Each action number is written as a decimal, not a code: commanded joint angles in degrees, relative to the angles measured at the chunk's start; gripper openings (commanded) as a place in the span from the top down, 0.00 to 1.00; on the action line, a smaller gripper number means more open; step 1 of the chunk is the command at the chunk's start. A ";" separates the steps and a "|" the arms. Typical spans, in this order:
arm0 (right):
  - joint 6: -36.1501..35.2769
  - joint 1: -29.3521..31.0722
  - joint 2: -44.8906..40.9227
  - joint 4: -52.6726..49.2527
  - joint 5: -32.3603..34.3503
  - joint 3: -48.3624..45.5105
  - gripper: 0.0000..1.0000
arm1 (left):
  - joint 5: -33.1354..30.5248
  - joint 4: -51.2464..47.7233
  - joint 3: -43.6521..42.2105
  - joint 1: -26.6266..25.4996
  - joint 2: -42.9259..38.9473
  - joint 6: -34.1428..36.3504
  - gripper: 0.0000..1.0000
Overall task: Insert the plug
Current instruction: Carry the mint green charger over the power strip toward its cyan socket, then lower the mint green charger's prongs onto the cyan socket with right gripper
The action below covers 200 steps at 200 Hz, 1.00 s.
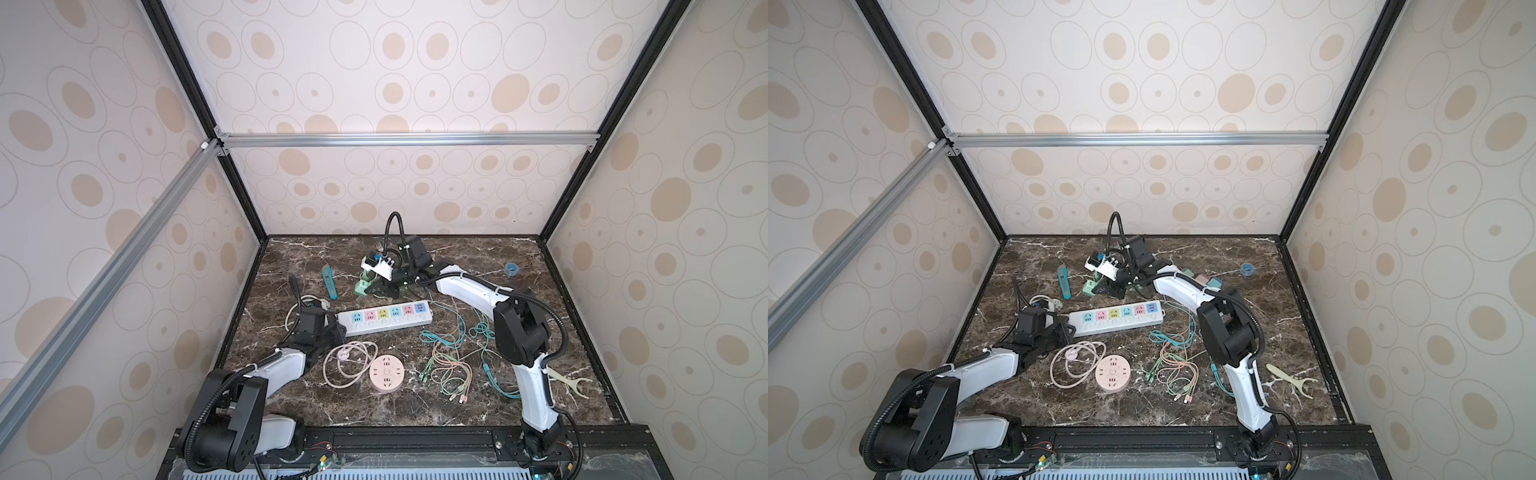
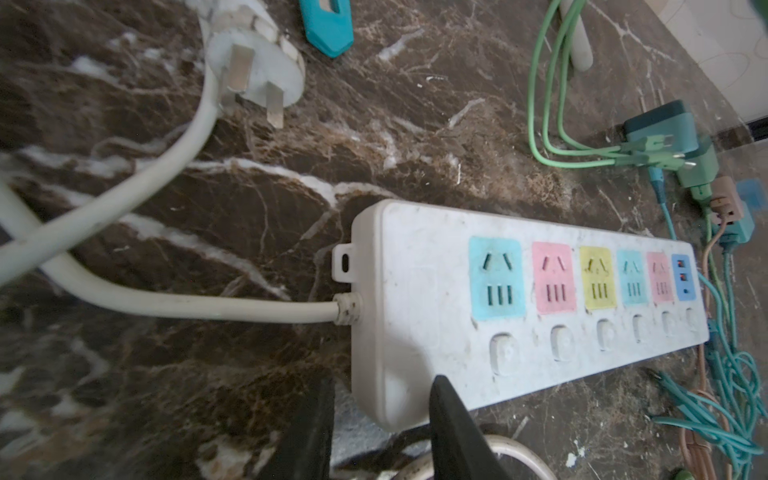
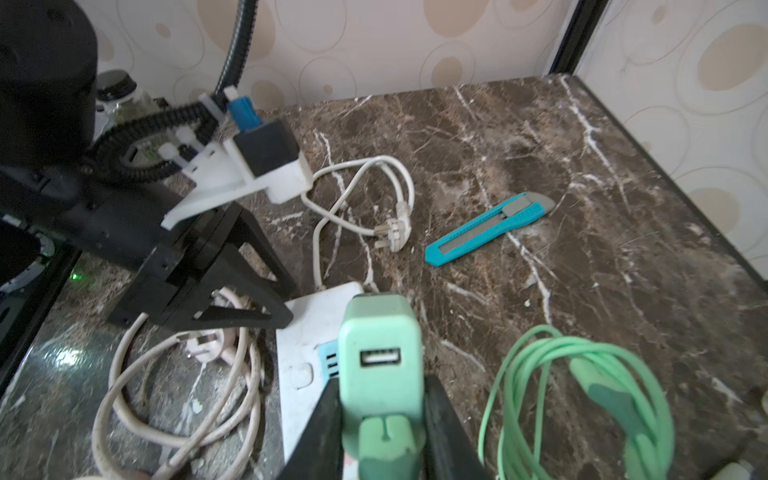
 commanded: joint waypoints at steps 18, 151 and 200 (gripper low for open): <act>-7.32 2.04 -0.89 -7.41 1.25 0.92 0.97 | 3.07 3.86 -1.10 1.52 1.28 0.22 0.64; -15.30 5.37 6.88 -24.51 8.13 15.93 0.99 | 5.92 7.26 -2.28 3.83 1.35 0.22 0.70; -16.49 6.37 9.48 -29.79 10.27 20.53 0.99 | 6.19 7.73 -2.37 3.91 1.38 0.15 0.71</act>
